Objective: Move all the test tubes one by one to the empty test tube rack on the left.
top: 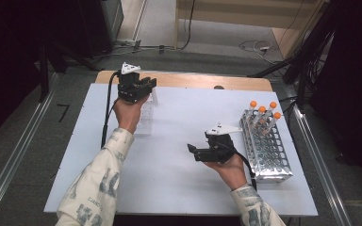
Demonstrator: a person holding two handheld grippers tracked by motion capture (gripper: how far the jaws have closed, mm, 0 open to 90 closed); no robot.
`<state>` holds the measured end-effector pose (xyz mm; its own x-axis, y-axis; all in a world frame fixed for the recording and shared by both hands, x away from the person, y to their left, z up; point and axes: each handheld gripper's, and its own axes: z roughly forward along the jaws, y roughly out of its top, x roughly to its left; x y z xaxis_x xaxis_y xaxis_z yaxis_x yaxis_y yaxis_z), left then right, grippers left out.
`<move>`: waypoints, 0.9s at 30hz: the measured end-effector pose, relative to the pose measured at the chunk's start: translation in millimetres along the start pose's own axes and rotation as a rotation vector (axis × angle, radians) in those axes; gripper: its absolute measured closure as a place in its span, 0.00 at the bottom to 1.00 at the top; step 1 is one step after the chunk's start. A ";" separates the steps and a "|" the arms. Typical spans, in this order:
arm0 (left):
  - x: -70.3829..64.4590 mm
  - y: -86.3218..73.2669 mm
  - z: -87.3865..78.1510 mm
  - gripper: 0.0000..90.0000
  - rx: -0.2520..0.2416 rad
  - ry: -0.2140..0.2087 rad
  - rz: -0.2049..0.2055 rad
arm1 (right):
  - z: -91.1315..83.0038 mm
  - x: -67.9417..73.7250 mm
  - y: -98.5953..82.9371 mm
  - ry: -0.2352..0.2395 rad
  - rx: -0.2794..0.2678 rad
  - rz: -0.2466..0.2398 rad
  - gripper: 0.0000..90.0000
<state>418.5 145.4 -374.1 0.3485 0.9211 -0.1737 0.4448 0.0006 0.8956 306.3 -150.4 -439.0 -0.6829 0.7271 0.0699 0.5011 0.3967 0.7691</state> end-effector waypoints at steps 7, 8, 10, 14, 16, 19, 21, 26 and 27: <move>6.2 14.2 9.9 0.79 0.004 0.054 0.017 | -2.0 -1.0 -1.7 0.005 -0.006 0.011 0.19; 7.3 15.8 10.6 0.79 0.002 0.057 0.019 | -1.8 -1.1 -2.0 0.003 -0.004 0.011 0.19; 9.7 18.4 12.8 0.79 -0.001 0.071 0.027 | -2.1 -2.6 -2.6 0.001 -0.006 0.009 0.19; 13.8 22.8 15.8 0.79 -0.011 0.100 0.022 | -3.5 -5.1 -2.6 0.001 -0.011 0.020 0.19; 16.0 23.9 16.7 0.79 -0.015 0.107 0.020 | -4.6 -6.7 -2.7 -0.001 -0.017 0.027 0.19; 19.2 24.6 20.5 0.79 -0.012 0.120 0.024 | -5.2 -6.6 -2.9 0.000 -0.018 0.024 0.19; 20.0 24.9 24.3 0.79 -0.010 0.131 0.035 | -5.1 -5.5 -3.2 0.003 -0.016 0.023 0.19; 20.7 22.1 31.5 0.79 0.000 0.153 0.057 | -4.3 -5.4 -4.0 0.010 -0.013 0.026 0.19; 21.1 20.6 32.3 0.79 0.008 0.152 0.058 | -4.6 -5.7 -4.0 0.009 -0.014 0.028 0.19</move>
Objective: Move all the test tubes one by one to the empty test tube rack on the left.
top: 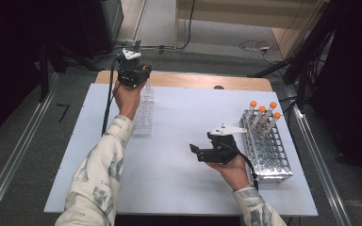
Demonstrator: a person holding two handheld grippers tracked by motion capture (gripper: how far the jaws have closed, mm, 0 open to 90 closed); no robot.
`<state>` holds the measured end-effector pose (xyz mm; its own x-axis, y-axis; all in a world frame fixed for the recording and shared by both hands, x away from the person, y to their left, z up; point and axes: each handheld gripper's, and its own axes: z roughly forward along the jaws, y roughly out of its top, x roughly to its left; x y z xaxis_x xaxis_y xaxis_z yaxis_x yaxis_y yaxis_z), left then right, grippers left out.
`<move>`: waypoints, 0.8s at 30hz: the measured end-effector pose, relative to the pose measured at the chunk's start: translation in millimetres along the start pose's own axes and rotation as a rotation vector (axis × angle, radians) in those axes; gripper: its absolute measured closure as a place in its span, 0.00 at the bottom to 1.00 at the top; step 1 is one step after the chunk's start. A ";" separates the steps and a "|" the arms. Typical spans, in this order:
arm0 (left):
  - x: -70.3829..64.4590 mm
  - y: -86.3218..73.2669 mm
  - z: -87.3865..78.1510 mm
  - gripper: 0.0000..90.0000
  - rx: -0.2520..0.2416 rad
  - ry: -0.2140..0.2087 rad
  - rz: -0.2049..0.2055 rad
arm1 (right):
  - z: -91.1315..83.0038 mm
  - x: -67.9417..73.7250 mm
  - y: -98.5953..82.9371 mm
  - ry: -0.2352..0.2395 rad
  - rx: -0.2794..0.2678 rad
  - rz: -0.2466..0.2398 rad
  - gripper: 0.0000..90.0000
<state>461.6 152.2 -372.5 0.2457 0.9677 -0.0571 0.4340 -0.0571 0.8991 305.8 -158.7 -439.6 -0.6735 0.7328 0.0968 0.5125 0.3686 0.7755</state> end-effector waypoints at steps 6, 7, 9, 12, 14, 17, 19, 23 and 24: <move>-0.6 -17.6 3.9 0.79 0.035 -0.007 0.023 | -0.3 -2.1 -0.7 -0.001 -0.002 0.002 0.19; -0.4 -21.6 5.0 0.79 0.047 -0.007 0.027 | 0.2 -1.9 -0.8 0.001 -0.001 0.003 0.19; -0.3 -29.0 7.8 0.79 0.064 -0.009 0.031 | 0.3 -1.7 -0.9 0.000 -0.001 0.004 0.19; -4.1 -32.0 8.3 0.79 0.051 -0.001 0.052 | -0.5 -0.8 -0.7 -0.001 -0.006 0.003 0.19; -7.0 -32.0 8.4 0.79 0.052 0.010 0.073 | 0.3 -1.1 -0.7 0.002 -0.002 0.003 0.19; -7.3 -32.0 8.1 0.79 0.054 0.018 0.072 | 0.7 -1.0 -1.1 0.000 0.001 0.000 0.19; -8.4 -32.0 8.7 0.78 0.052 0.026 0.076 | 0.4 -0.8 -1.1 0.001 0.000 0.000 0.19; -9.3 -32.6 9.6 0.78 0.053 0.030 0.082 | 0.0 -1.0 -1.1 0.000 -0.001 0.002 0.19; -8.4 -32.6 9.8 0.78 0.058 0.029 0.080 | 0.0 -1.0 -1.0 0.000 -0.002 0.002 0.19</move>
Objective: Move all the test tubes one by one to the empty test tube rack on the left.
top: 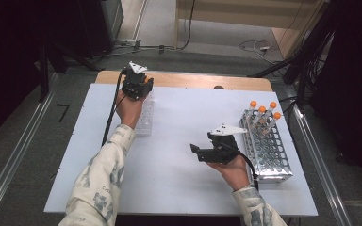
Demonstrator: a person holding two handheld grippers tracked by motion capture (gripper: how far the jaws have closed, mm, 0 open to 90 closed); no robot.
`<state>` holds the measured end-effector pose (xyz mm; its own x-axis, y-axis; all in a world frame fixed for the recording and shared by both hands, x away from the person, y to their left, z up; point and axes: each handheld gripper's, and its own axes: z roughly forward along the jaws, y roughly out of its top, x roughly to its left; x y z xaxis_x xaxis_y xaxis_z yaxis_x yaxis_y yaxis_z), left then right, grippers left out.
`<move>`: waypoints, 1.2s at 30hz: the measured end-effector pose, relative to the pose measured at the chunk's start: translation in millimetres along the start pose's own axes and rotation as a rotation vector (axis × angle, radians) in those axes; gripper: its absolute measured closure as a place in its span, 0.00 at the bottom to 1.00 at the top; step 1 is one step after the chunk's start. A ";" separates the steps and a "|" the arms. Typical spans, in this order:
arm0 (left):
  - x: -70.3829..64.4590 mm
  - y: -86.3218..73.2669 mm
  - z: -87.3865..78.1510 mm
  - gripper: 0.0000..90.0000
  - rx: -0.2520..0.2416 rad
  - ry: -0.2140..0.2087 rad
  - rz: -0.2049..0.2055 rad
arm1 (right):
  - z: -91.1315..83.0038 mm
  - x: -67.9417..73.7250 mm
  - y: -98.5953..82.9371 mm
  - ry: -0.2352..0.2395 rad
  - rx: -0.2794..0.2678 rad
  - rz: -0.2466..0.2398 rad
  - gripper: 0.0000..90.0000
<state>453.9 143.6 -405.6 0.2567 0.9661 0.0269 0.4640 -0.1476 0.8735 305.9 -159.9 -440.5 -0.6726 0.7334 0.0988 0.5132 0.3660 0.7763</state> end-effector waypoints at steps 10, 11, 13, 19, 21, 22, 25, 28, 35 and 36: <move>1.5 -4.1 3.8 0.55 0.040 -0.009 -0.016 | 0.2 0.8 0.1 0.000 -0.001 0.002 0.19; 2.3 -4.2 3.8 0.55 0.042 -0.013 -0.024 | 0.2 0.6 0.1 0.000 -0.001 0.002 0.19; 2.9 -4.2 3.6 0.46 0.044 -0.011 -0.035 | 0.3 0.0 -0.1 -0.001 0.002 -0.001 0.19; 4.3 -6.4 -2.3 0.39 0.032 -0.026 -0.065 | -0.5 0.2 0.0 -0.007 -0.003 0.003 0.19; 4.2 -9.4 -5.6 0.36 0.018 -0.042 -0.088 | -0.1 0.6 0.0 -0.010 -0.001 0.003 0.19; 4.0 -10.7 -7.3 0.35 0.018 -0.050 -0.090 | -0.1 0.9 0.1 -0.009 -0.002 0.005 0.20; 2.2 -14.3 -12.9 0.33 0.009 -0.056 -0.086 | -1.6 1.1 0.9 -0.012 -0.007 0.007 0.20; 0.4 -15.6 -19.5 0.29 0.003 -0.067 -0.092 | -6.3 -1.7 2.8 -0.024 -0.015 0.010 0.20; -8.6 -15.8 -38.2 0.22 -0.043 -0.074 -0.087 | -26.1 -13.9 6.5 -0.051 -0.049 0.032 0.20; -10.0 -16.3 -40.1 0.22 -0.047 -0.075 -0.088 | -28.7 -15.7 6.6 -0.057 -0.050 0.038 0.20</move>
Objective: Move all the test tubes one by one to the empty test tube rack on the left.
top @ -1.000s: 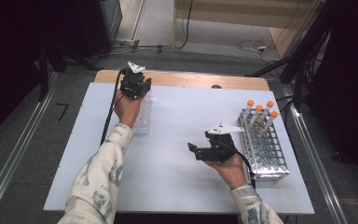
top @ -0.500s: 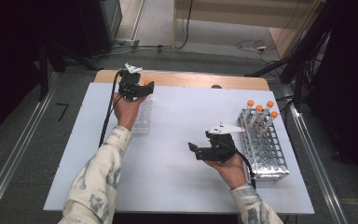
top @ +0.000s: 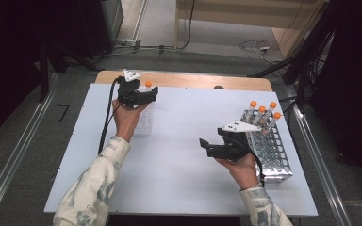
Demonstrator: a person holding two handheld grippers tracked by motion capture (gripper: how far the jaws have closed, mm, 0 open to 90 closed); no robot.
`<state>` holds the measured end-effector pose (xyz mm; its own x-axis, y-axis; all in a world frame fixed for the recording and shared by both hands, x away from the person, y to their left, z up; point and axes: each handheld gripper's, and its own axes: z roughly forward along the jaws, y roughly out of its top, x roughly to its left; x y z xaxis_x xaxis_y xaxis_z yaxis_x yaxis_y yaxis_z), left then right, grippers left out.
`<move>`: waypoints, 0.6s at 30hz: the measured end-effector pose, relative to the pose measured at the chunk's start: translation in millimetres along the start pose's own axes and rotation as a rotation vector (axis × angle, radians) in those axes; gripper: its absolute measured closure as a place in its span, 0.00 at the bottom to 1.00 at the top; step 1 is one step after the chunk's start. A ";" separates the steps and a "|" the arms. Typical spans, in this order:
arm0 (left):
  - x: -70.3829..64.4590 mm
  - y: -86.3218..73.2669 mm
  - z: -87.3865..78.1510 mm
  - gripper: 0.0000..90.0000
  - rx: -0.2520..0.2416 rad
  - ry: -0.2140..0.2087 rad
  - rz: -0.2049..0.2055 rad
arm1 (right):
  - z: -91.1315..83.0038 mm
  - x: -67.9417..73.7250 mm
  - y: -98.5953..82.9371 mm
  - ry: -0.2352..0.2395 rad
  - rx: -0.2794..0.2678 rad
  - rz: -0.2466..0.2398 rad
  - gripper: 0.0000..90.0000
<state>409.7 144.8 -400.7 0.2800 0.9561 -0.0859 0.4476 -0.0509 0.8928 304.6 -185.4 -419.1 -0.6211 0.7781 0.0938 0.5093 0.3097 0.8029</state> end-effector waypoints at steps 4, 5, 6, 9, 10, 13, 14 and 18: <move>-4.5 -3.4 -5.0 0.20 0.004 -0.020 0.004 | -12.1 -10.4 0.3 -0.029 -0.012 0.014 0.19; -5.8 -4.5 -6.2 0.20 0.001 -0.024 0.001 | -15.6 -13.5 0.2 -0.039 -0.014 0.017 0.19; -6.3 -5.4 -7.5 0.20 0.002 -0.033 0.003 | -18.8 -16.9 0.1 -0.048 -0.019 0.017 0.19; -9.1 -8.4 -10.8 0.20 -0.004 -0.046 0.004 | -29.7 -27.4 0.2 -0.079 -0.025 0.025 0.19; -9.9 -9.1 -11.8 0.20 -0.002 -0.050 0.010 | -33.3 -31.3 0.0 -0.090 -0.027 0.029 0.19; -12.6 -11.3 -13.9 0.19 -0.004 -0.060 0.015 | -42.2 -44.1 -1.4 -0.119 -0.031 0.045 0.19; -13.0 -11.8 -14.7 0.18 -0.006 -0.068 0.018 | -44.6 -48.5 -2.1 -0.128 -0.030 0.053 0.19; -14.8 -13.4 -16.3 0.17 -0.004 -0.077 0.018 | -53.8 -65.1 -4.9 -0.167 -0.034 0.072 0.19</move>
<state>385.7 136.0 -404.1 0.3525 0.9301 -0.1030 0.4383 -0.0668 0.8964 310.5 -267.0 -397.5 -0.4747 0.8785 0.0545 0.5263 0.2336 0.8176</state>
